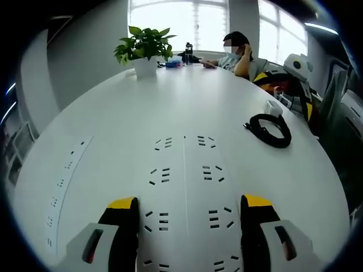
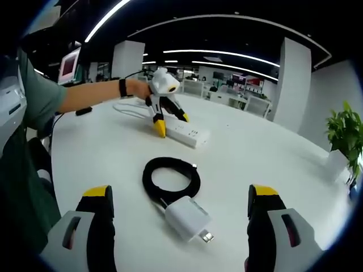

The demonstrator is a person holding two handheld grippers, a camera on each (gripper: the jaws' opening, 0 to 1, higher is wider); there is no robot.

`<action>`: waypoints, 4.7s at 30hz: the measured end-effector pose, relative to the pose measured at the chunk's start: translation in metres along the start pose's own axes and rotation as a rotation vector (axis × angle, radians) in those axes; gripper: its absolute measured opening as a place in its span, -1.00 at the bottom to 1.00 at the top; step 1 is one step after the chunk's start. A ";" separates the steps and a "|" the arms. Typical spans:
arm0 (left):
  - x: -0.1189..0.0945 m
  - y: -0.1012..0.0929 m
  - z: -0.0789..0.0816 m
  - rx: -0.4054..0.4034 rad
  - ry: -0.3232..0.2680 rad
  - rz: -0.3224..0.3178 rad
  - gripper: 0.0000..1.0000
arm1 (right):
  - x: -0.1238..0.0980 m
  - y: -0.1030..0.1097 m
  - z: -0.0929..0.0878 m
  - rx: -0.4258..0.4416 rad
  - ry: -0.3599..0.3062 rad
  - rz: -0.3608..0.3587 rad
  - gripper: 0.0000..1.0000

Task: Straighten the power strip on the desk, plug the charger into it

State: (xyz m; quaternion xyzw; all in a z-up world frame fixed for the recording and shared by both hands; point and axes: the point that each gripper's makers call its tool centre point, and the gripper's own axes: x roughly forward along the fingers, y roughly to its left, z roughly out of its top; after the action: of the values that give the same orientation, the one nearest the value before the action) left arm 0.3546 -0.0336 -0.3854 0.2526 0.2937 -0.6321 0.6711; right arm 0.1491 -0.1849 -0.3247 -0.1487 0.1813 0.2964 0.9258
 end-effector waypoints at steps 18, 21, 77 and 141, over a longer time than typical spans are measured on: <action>0.012 0.001 0.013 0.001 -0.013 -0.006 0.48 | -0.001 -0.001 0.001 0.000 -0.008 -0.002 0.96; 0.015 0.002 0.016 0.002 -0.011 -0.010 0.48 | -0.002 -0.001 0.002 -0.002 -0.006 -0.002 0.96; 0.049 -0.005 0.051 -0.006 -0.055 -0.029 0.49 | -0.011 -0.014 -0.008 0.017 -0.003 -0.026 0.95; -0.094 -0.054 0.003 -0.094 -0.296 0.212 0.94 | -0.022 0.016 0.008 -0.005 -0.005 -0.017 0.92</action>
State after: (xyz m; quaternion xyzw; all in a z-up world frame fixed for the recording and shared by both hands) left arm 0.2980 0.0258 -0.3148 0.1546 0.1927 -0.5737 0.7809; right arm 0.1253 -0.1802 -0.3109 -0.1516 0.1772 0.2893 0.9284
